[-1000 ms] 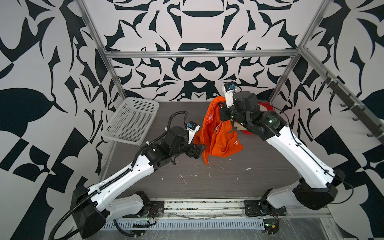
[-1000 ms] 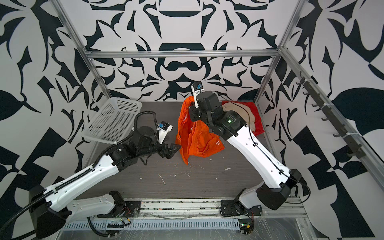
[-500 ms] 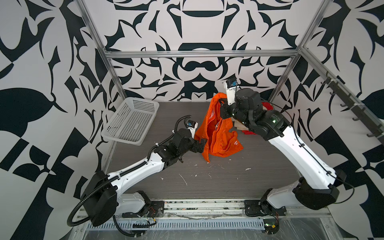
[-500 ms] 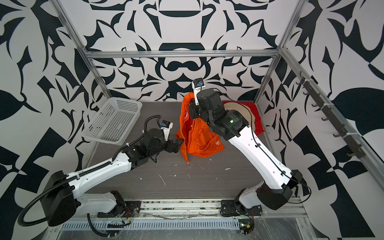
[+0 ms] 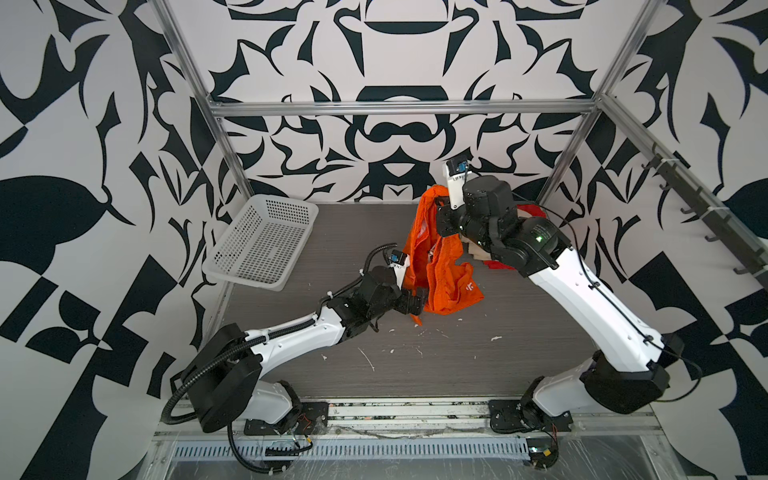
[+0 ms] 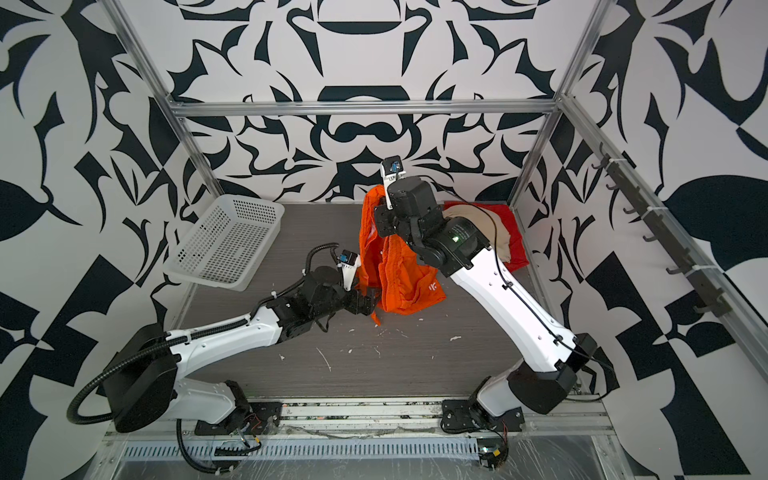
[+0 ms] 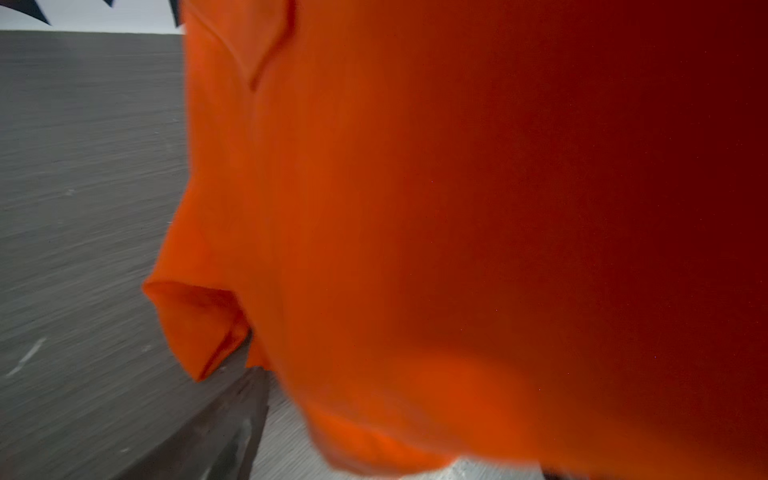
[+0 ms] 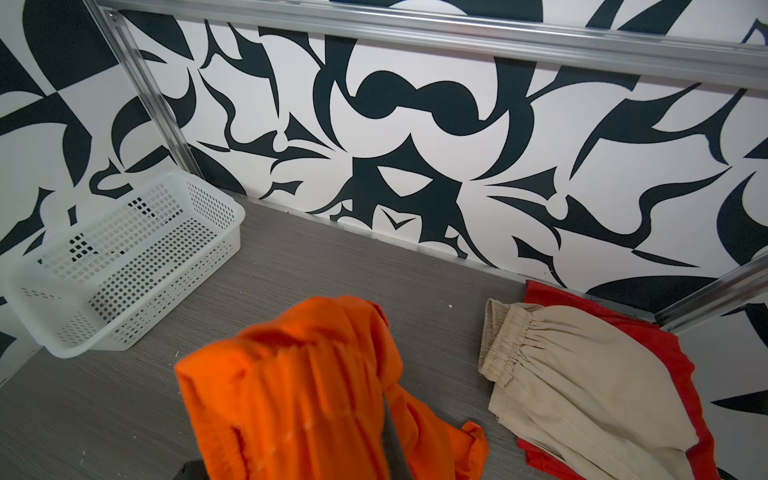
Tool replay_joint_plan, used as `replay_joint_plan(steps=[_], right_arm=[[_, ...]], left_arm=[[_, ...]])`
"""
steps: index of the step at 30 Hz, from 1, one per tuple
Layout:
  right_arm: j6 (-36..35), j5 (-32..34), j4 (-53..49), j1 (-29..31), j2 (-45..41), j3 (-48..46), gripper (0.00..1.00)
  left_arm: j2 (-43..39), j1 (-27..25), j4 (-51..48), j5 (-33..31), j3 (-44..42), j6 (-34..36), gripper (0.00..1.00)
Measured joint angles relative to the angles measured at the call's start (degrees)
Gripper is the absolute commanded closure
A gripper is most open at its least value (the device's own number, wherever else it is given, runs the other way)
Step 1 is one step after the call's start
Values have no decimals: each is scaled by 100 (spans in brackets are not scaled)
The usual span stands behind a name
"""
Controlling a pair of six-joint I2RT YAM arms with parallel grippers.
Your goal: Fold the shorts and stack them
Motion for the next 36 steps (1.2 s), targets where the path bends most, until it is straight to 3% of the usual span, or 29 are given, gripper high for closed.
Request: replay_joint_plan(steps=[10, 17, 23, 26, 31, 36], right_arm=[[0, 22, -39, 0, -28, 26, 100], [0, 50, -42, 0, -138, 26, 100], [-24, 52, -44, 0, -201, 24, 100], [-72, -48, -39, 0, -234, 24, 100], [-339, -472, -109, -2, -396, 52, 100], [-691, -1322, -621, -7, -426, 671, 100]], left_arm=[[160, -101, -109, -1362, -138, -728, 14], [160, -101, -116, -1799, -623, -1102, 42], [131, -96, -109, -1958, -994, -1287, 84], [-48, -94, -184, -1996, -1047, -1191, 97], [-966, -85, -1156, -2229, -820, -723, 100], [-2046, 2, -2911, -2710, 400, -48, 100]])
